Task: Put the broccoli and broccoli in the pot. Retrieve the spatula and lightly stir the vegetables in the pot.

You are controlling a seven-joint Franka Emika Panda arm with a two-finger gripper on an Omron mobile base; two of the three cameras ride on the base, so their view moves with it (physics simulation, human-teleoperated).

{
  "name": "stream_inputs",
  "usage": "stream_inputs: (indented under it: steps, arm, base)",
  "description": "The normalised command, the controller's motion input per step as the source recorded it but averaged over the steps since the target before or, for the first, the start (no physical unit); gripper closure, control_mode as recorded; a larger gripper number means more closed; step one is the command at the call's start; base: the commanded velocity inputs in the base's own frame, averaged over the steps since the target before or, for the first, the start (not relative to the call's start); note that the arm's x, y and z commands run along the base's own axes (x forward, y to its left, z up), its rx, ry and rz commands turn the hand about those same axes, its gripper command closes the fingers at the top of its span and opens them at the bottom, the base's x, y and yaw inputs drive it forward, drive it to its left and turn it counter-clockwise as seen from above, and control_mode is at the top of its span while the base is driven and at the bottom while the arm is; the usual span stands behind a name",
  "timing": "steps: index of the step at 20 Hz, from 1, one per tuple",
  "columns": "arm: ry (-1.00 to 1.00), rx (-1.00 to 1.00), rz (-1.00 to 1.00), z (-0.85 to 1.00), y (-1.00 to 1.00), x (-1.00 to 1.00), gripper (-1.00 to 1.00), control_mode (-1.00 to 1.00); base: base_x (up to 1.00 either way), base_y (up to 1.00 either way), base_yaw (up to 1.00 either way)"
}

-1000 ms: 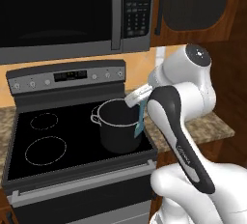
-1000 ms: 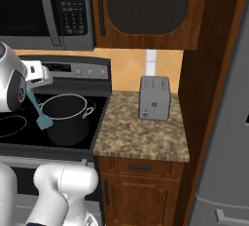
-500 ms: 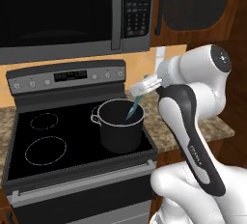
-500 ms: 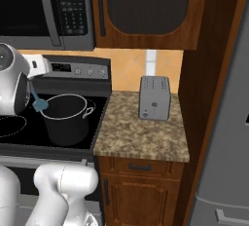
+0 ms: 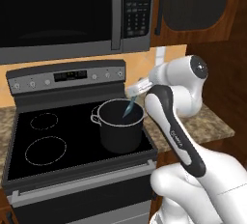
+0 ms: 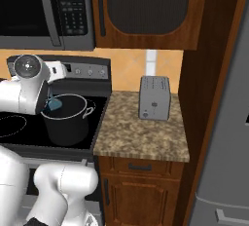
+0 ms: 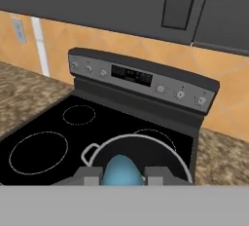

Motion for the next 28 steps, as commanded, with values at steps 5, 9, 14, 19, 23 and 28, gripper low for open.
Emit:
stream_inputs:
  steps: [5, 9, 14, 19, 23, 28]
  arm:
    - [0.01, 0.00, 0.00, -0.52, 0.00, 0.53, 1.00, -1.00]
    - [0.06, 0.00, 0.00, -0.53, 0.00, 0.48, 1.00, -1.00]
    - [0.09, 0.01, -0.01, -0.37, 0.00, 0.32, 1.00, -1.00]
    - [0.08, 0.00, -0.02, -0.23, 0.06, 0.20, 1.00, -1.00]
    - [0.06, 0.00, -0.03, -0.15, 0.07, 0.14, 1.00, -1.00]
    - [0.00, 0.04, -0.04, 0.02, -0.10, -0.21, 1.00, -1.00]
  base:
    - [0.00, 0.00, 0.00]
    - [0.00, 0.00, 0.00]
    - [0.00, 0.00, 0.00]
    - [0.00, 0.00, 0.00]
    - [0.00, 0.00, 0.00]
    - [0.00, 0.00, 0.00]
